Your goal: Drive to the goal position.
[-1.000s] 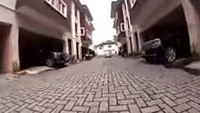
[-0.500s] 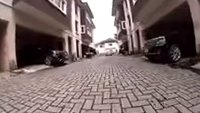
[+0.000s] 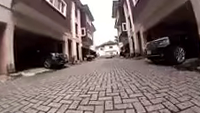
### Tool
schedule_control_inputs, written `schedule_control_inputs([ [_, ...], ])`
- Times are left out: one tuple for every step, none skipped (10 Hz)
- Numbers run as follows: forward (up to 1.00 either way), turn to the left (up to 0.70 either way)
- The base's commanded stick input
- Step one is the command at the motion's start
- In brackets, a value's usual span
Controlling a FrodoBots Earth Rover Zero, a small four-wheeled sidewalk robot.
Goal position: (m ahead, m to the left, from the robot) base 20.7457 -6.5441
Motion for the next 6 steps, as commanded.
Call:
schedule_control_inputs([
  [0.5,0.0],
  [0.5,-0.12],
  [0.5,-0.46],
  [0.5,-0.23],
  [0.5,0.0],
  [0.5,0.0],
])
